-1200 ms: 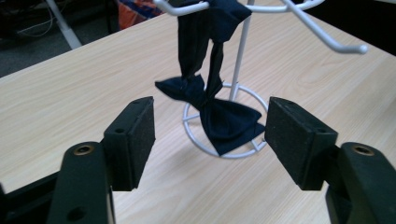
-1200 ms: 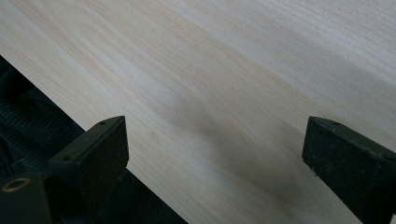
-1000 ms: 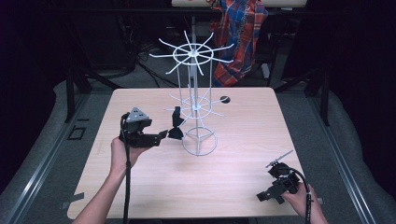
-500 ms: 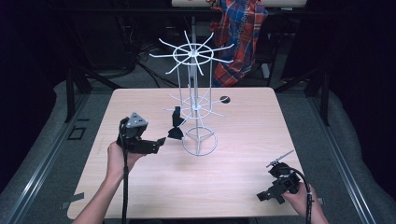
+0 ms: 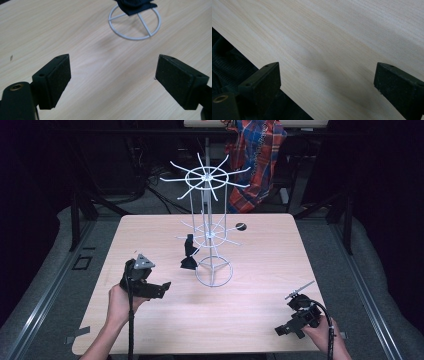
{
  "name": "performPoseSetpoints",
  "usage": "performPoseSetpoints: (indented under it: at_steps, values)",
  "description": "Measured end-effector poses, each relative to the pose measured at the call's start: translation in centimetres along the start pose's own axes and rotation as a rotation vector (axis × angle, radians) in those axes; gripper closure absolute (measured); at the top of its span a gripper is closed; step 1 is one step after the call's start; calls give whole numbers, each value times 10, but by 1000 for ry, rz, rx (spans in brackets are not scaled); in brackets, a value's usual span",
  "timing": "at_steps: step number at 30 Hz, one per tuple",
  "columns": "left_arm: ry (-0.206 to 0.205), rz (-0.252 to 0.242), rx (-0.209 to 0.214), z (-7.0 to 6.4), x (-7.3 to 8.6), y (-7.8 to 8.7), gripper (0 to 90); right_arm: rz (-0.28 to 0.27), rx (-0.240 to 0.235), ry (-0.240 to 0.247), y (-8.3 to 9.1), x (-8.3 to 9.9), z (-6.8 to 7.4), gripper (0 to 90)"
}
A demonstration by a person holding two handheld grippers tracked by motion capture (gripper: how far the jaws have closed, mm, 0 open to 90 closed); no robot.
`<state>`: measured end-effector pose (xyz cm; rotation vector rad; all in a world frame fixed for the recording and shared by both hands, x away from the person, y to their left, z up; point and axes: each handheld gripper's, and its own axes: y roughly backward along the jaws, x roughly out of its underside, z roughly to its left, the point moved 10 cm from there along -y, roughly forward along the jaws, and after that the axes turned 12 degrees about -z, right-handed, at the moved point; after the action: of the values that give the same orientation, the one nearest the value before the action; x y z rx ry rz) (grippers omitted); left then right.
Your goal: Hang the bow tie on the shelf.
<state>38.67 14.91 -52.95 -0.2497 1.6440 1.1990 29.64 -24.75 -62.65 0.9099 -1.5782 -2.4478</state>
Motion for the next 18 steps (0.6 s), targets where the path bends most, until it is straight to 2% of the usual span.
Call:
performPoseSetpoints:
  at_steps: [12, 18]
  values:
    - [-26, 94, -22, -5, 33, 4, 91, -8, 2, -5, 0, 0, 1, 68]
    - [-30, 140, -26, -6, 49, 8, 80, 9, -2, 13, 1, 0, 0, 68]
